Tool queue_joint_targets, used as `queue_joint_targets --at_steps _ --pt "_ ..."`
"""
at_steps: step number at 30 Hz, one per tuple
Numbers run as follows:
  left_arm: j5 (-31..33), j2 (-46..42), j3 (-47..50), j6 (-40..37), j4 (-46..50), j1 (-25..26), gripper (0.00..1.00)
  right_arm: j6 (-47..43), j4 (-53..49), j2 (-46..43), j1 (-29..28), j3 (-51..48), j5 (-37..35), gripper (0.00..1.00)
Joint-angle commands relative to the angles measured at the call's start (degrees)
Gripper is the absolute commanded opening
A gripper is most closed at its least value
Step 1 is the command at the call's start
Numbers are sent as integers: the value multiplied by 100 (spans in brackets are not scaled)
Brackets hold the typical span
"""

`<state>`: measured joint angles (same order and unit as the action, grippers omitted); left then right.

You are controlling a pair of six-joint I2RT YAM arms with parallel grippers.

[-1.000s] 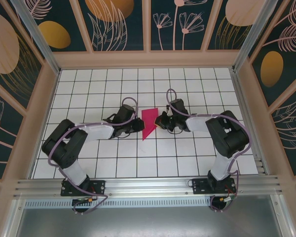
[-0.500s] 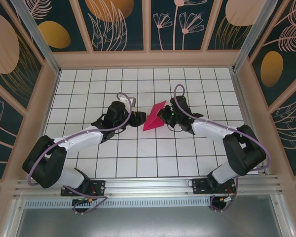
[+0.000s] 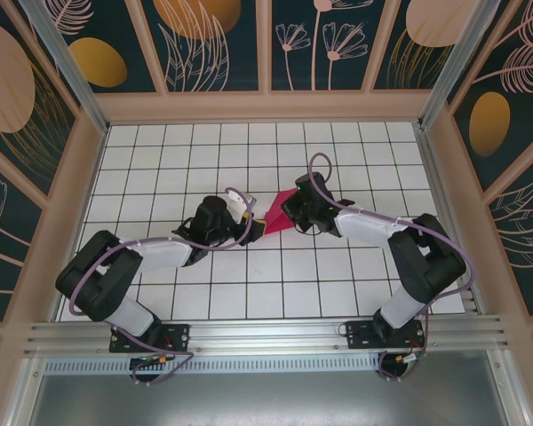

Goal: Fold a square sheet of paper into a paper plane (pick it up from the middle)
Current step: Fourth fold the wing at the center of the table.

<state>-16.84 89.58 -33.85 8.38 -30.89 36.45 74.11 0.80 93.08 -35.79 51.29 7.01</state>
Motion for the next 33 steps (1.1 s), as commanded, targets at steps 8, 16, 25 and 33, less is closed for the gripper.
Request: queue_joint_targets --at_steps 8,16,25,33 --pt "-282 625 -96 -956 -871 128 53 459 -418 216 -42 339 -15 0" --pt "-289 1149 -310 -1233 -980 222 47 517 -448 287 -39 420 102 0" --pt "24 1314 -351 -1216 -1292 218 31 521 -449 340 -40 434 264 0" --pt "120 1440 -343 -1225 -1305 218 20 496 -444 417 -31 470 465 0"
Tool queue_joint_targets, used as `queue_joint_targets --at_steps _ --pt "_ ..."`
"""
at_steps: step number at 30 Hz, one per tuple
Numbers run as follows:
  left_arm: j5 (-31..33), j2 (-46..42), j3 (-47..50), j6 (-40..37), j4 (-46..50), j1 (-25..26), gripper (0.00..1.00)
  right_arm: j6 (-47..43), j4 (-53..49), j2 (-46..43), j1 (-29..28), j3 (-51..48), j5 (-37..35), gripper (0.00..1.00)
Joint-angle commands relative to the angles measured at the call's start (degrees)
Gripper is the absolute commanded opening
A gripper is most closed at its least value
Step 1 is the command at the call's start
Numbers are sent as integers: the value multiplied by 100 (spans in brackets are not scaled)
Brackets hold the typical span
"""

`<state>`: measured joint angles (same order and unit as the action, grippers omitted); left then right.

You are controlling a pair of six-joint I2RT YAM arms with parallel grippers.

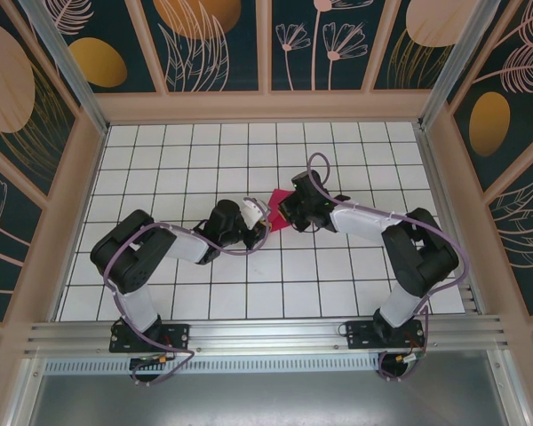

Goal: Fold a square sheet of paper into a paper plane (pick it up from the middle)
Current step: Fourth fold the wing at the center of the table.

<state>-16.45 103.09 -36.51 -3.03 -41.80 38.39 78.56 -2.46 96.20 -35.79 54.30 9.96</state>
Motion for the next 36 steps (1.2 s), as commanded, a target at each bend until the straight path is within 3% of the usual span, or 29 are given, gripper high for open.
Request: queue_joint_targets --at_steps 1,3,8,13,18,21,25,29,36 --pt "108 86 -69 -97 -207 27 18 24 -114 100 -24 172 188 0" --pt "148 54 -21 -101 -250 27 14 -79 -94 67 9 169 239 1" --pt "145 -125 200 110 -449 24 8 -797 71 -248 221 -3 326 41" --pt "-34 -272 354 671 -583 28 7 -1747 476 -652 415 -368 750 54" --pt "-348 -292 439 1527 -738 23 7 -2884 716 -718 643 -526 1480 56" --pt "-510 -298 504 1764 -793 28 7 -3313 290 -593 667 -397 1677 57" --pt "-605 -298 566 1556 -761 28 8 -3142 -536 -274 756 25 1453 57" --pt "-649 -306 500 1226 -578 26 9 -2910 -1190 224 745 529 1373 47" --pt "-593 -348 398 614 -135 26 13 -2712 -1264 458 692 796 1379 38"
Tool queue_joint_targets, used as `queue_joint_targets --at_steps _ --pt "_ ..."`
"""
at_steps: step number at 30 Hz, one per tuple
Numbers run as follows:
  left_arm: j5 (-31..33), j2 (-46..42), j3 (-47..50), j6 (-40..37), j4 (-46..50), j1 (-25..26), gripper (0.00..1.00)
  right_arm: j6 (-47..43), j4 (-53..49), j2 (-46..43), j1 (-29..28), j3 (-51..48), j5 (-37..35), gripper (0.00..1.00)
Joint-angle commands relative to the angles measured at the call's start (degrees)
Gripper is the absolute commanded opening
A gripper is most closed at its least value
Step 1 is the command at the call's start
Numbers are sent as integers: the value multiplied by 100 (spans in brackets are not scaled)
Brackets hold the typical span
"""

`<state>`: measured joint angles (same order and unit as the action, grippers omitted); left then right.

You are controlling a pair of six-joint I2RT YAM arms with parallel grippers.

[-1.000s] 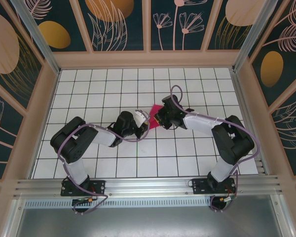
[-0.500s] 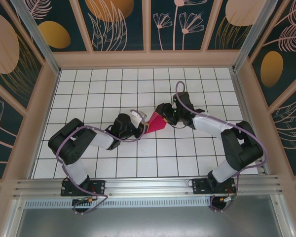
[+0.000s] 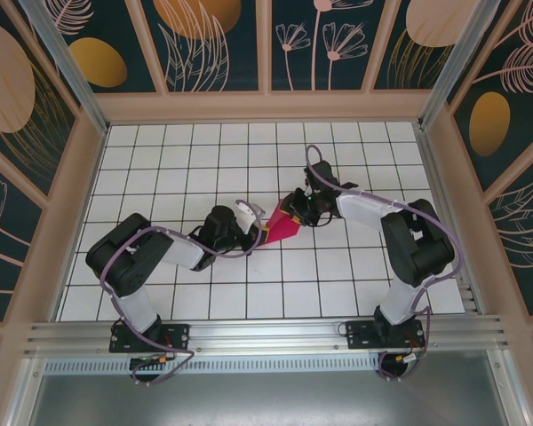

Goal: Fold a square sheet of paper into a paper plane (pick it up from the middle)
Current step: Fourth fold the wing at the center of the table.

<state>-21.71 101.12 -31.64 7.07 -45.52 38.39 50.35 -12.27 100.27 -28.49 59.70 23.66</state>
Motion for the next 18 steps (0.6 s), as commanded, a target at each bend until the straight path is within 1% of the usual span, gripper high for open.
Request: queue_joint_targets --at_steps 1,3,8,11,12,14,18 --pt "-61 -150 -110 -468 270 26 14 119 -310 54 -43 298 -1 38" --pt "-27 -149 -136 -564 279 28 16 150 -378 84 -51 356 -3 33" --pt "40 -119 -194 -716 315 28 20 245 -484 136 -63 427 34 17" --pt "109 -102 -177 -728 252 27 24 299 -516 117 -69 446 23 7" --pt "131 -91 -167 -725 224 27 27 324 -513 118 -78 452 25 4" --pt "171 -67 -159 -736 178 28 32 359 -521 113 -78 472 33 0" --pt "265 -40 -126 -850 127 28 38 443 -575 124 -86 524 42 0"
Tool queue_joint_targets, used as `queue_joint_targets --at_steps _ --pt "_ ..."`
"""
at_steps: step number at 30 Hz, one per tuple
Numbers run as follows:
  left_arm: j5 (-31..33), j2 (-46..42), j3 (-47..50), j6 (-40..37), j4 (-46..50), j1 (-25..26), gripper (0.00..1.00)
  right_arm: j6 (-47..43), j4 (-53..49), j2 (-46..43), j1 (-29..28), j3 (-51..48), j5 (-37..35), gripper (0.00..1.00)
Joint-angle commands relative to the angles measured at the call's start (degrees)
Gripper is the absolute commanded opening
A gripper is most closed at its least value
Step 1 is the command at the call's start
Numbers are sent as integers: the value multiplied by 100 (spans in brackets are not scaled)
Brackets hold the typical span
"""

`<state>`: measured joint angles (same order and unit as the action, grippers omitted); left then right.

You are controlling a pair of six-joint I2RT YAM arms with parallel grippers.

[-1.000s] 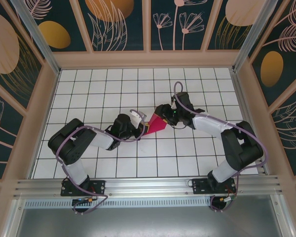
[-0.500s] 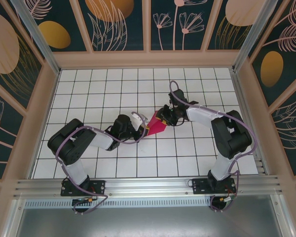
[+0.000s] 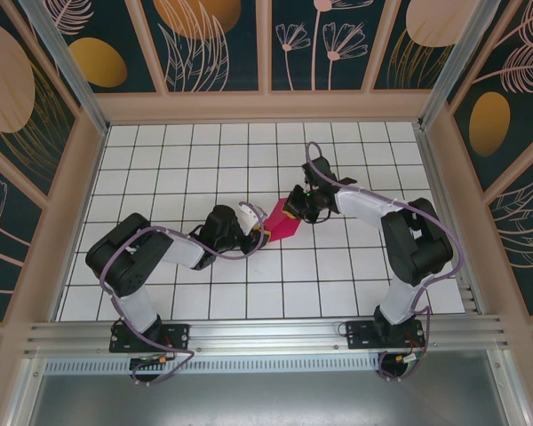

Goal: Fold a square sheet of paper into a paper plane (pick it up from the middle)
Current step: Fourth fold the wing at the center of the table.

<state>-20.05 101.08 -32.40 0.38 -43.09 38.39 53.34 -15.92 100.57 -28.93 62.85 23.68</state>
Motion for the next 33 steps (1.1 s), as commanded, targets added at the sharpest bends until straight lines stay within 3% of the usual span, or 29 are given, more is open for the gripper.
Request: queue_joint_targets --at_steps 1,12,17,21,23,28,33 --pt "104 -24 -46 -219 -112 30 39 157 -209 93 -43 210 53 0" --pt "353 209 -152 -472 -102 212 40 413 -202 142 -34 245 264 0" --pt "493 211 -57 -434 -320 213 35 425 -240 135 -16 222 247 0" --pt "540 174 -18 -366 -418 217 24 397 -269 141 -8 212 212 1" --pt "462 175 14 -289 -466 218 20 333 -295 139 7 203 168 8" --pt "31 258 16 280 -551 213 13 -336 -23 -107 20 113 99 42" --pt "-265 401 -64 1118 -525 217 10 -816 432 -574 39 -325 53 48"
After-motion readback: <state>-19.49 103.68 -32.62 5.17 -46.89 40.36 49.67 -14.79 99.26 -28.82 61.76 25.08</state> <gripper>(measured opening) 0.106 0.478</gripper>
